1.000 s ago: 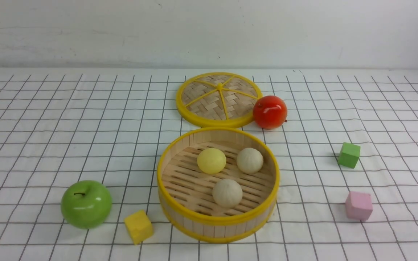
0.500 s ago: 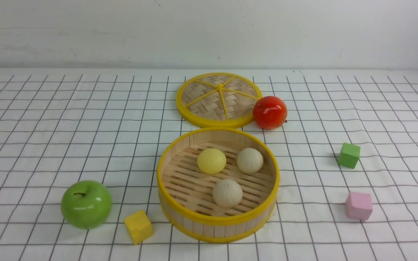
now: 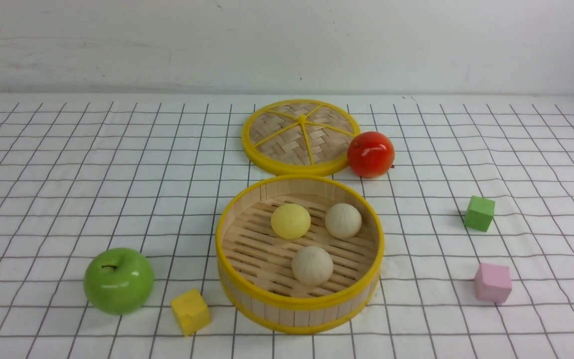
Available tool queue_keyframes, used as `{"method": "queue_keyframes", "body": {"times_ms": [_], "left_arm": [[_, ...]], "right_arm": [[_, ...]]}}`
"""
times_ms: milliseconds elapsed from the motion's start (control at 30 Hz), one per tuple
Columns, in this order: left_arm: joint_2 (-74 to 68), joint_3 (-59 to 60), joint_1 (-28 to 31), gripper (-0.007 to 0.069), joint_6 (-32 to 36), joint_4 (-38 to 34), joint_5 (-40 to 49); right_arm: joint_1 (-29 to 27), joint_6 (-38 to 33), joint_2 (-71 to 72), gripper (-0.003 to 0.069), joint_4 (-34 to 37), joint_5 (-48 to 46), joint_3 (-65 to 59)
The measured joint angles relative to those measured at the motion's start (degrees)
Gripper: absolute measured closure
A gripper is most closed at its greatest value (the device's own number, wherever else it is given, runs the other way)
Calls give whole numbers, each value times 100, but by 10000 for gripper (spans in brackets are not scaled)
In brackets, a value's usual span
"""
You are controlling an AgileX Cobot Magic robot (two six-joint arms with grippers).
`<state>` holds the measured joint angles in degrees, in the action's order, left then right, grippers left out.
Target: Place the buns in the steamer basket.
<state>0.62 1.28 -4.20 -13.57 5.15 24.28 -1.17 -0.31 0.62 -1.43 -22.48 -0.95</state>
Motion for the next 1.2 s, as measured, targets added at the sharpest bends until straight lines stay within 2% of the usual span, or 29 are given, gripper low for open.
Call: {"method": "queue_keyframes", "body": {"times_ms": [1200], "left_arm": [[0,0,0,387,0,0,0]], "right_arm": [[0,0,0,600,0,7,-5]]}}
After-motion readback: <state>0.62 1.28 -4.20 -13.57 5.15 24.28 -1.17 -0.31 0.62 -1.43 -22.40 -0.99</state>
